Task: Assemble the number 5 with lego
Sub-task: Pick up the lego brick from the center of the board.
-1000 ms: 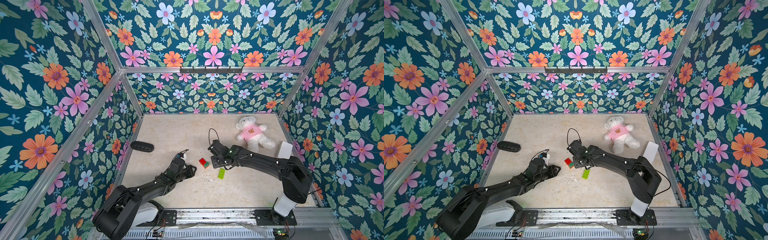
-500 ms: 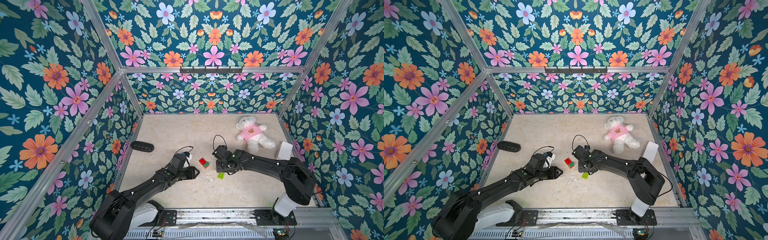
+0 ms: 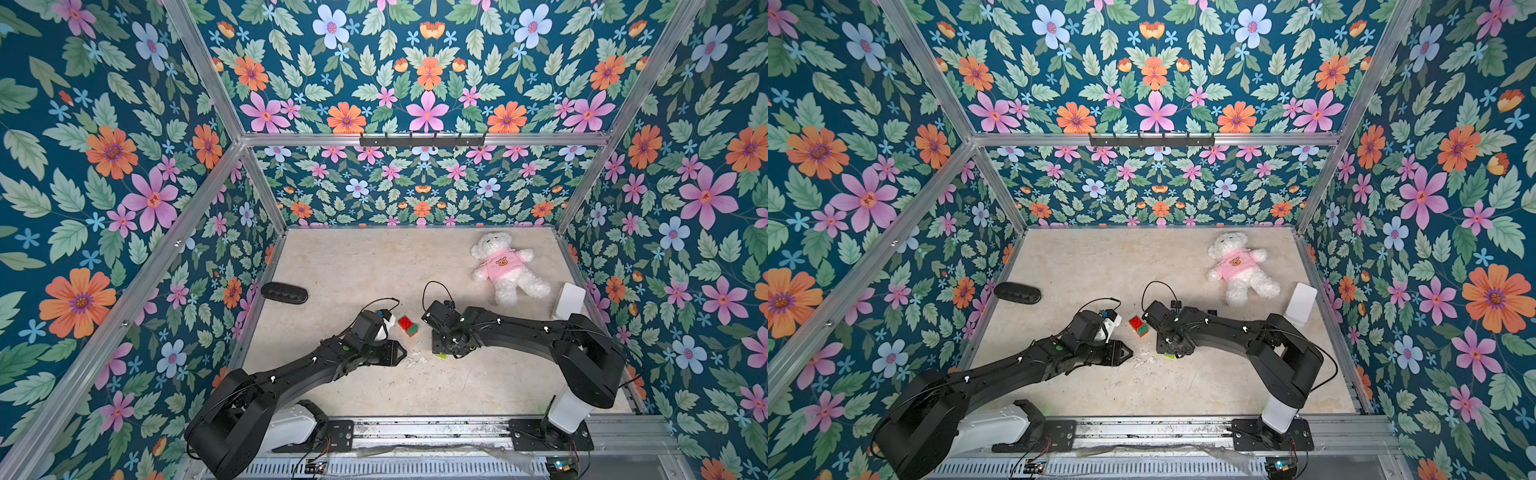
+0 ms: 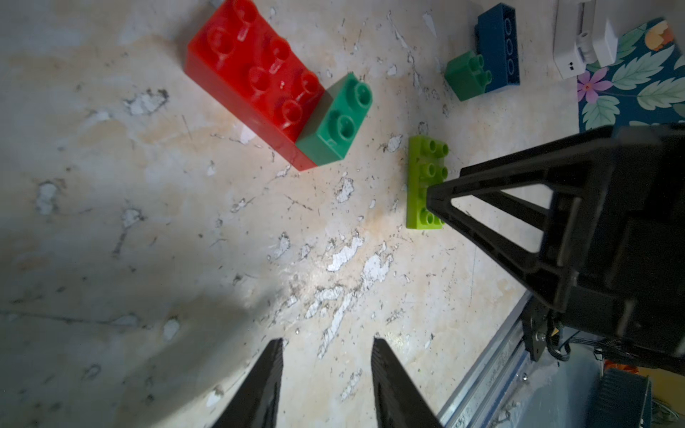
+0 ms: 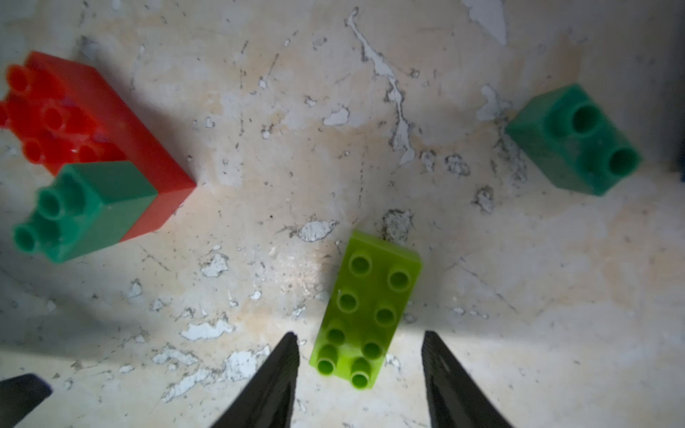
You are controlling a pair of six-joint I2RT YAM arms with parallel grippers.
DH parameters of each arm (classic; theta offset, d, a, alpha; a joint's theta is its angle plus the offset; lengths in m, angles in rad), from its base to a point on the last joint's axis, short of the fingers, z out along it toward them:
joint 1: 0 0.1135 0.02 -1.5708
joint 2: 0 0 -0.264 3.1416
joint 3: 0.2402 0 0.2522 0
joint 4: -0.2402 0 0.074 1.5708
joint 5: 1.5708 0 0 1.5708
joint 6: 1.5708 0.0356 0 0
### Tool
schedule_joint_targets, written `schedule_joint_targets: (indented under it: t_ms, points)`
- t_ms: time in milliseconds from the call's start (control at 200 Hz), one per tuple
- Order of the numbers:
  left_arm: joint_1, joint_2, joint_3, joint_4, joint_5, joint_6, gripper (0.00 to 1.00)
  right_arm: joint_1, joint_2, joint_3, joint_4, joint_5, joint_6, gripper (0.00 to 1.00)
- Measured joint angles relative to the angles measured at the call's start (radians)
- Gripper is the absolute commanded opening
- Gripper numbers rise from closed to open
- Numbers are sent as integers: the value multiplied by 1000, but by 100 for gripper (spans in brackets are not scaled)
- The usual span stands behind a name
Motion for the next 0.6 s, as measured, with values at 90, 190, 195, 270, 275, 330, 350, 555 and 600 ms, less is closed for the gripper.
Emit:
schedule_joint_targets:
  t_ms: [90, 190, 195, 270, 275, 330, 350, 555, 600]
  points:
    - [-3, -3, 0, -8, -20, 0, 43, 0, 2, -8, 8, -4, 4, 57]
    - [-5, -6, -2, -10, -32, 0, 43, 0, 15, -13, 18, -13, 9, 56]
    - [-5, -6, -2, -10, -32, 0, 43, 0, 16, -13, 19, -13, 9, 56]
    - [-6, -11, -4, -12, -42, -1, 43, 2, 25, -16, 29, -16, 12, 56]
    - [-6, -11, -5, -13, -43, -1, 43, 2, 26, -16, 29, -16, 12, 56]
    - [-6, -13, -7, -13, -45, -1, 43, 3, 31, -17, 35, -30, 19, 56]
    - [-6, -13, -8, -13, -48, -1, 43, 4, 34, -17, 37, -32, 19, 55]
    - [-7, -18, -20, -10, -51, -5, 43, 8, 45, -9, 35, -29, 19, 49]
    - [-7, -18, -21, -10, -51, -8, 43, 10, 45, -9, 35, -28, 19, 47]
